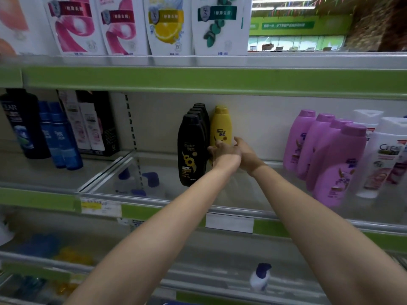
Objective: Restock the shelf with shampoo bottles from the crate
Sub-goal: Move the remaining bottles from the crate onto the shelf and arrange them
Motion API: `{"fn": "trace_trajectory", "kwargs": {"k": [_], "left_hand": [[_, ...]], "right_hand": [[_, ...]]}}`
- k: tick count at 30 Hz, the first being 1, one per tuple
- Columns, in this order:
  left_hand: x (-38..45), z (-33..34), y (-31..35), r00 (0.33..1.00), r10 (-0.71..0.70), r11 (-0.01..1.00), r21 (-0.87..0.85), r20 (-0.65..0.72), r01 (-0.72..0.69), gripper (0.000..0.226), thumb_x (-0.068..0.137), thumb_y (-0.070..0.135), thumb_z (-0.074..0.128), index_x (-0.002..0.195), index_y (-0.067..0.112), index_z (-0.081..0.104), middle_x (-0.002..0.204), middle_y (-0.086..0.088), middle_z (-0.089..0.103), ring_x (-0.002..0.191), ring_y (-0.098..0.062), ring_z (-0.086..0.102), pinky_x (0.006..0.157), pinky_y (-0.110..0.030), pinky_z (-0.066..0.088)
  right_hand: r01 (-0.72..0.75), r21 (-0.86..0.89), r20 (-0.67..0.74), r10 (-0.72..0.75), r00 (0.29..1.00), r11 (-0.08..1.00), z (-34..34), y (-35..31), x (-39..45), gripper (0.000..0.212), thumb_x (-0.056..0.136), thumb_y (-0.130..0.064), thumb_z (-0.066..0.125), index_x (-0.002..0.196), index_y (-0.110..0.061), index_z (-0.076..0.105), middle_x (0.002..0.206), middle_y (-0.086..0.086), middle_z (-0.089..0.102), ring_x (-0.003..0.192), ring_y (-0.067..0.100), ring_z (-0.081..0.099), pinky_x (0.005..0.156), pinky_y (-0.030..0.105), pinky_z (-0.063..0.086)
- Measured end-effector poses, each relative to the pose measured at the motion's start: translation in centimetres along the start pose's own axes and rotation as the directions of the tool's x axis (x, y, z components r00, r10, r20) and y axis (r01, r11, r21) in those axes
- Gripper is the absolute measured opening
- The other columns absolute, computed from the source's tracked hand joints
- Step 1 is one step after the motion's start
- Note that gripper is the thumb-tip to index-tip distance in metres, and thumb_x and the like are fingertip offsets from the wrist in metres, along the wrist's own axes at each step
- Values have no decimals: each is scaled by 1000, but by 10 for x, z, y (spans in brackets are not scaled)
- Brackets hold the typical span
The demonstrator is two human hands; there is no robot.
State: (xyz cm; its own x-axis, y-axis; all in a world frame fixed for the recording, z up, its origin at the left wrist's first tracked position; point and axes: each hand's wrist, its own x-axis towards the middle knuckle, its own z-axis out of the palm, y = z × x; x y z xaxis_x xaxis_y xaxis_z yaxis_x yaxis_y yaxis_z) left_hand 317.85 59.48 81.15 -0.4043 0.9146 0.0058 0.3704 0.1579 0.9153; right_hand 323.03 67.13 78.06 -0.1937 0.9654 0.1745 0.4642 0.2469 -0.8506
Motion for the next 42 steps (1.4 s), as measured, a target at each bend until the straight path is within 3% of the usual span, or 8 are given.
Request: {"fn": "trace_trajectory", "kwargs": {"k": [9,12,17,21,28,31,35,42], "left_hand": [[-24,14,9,996,62,996,61,58,-66,56,95,16,47,146,9,24,152,-14,24,139,-28,28,106,-25,30],[-39,25,17,997,60,997,-58,41,-57,25,97,10,41,120,17,47,131,-7,41,124,-25,44,82,-14,38],[-79,54,30,990,139,987,-79,-2,-139,37,91,7,46,128,10,44,135,-14,45,119,-28,49,93,-28,39],[-104,73,36,984,176,978,-119,16,-173,39,91,9,47,130,9,45,136,-14,47,123,-27,47,98,-28,38],[-144,98,43,946,269,946,-234,180,-225,71,60,19,66,127,8,44,121,-9,58,110,-23,56,96,-33,47],[-149,113,42,930,310,951,-73,197,-302,96,44,39,77,126,9,39,126,-14,48,116,-29,52,102,-43,45],[-145,120,42,927,361,924,96,106,-371,71,68,31,80,125,7,44,124,-16,43,118,-32,48,104,-41,41],[-119,110,29,958,261,962,-117,122,-247,72,77,13,74,136,14,33,138,-12,31,129,-26,38,112,-35,33]], "right_hand": [[-3,-182,-135,-22,991,983,-63,-8,-69,66,85,-13,67,142,-6,33,137,19,45,117,28,50,104,38,40],[38,-182,-175,-71,982,983,-92,-11,-101,59,88,-5,62,141,-6,35,135,16,45,122,29,50,103,33,40],[160,-192,-226,-202,953,968,-134,-9,-157,44,89,-9,60,131,-6,45,114,7,55,96,19,56,80,16,39],[224,-166,-238,-259,936,960,-157,-5,-189,39,88,-8,61,126,-6,49,104,5,56,87,17,56,87,32,50],[169,-186,-359,-227,905,968,-196,18,-218,41,85,1,59,123,-5,46,125,10,45,95,12,48,91,25,44],[82,-111,-317,-113,942,990,-204,29,-218,55,82,5,59,132,-5,38,136,11,37,117,19,45,104,35,41],[-16,-53,-180,6,984,998,-200,44,-200,70,85,4,52,147,-8,22,150,13,31,138,27,33,113,48,32],[-95,155,52,88,995,983,-191,59,-171,76,78,10,59,141,-13,22,131,6,49,124,23,46,105,35,37]]}}
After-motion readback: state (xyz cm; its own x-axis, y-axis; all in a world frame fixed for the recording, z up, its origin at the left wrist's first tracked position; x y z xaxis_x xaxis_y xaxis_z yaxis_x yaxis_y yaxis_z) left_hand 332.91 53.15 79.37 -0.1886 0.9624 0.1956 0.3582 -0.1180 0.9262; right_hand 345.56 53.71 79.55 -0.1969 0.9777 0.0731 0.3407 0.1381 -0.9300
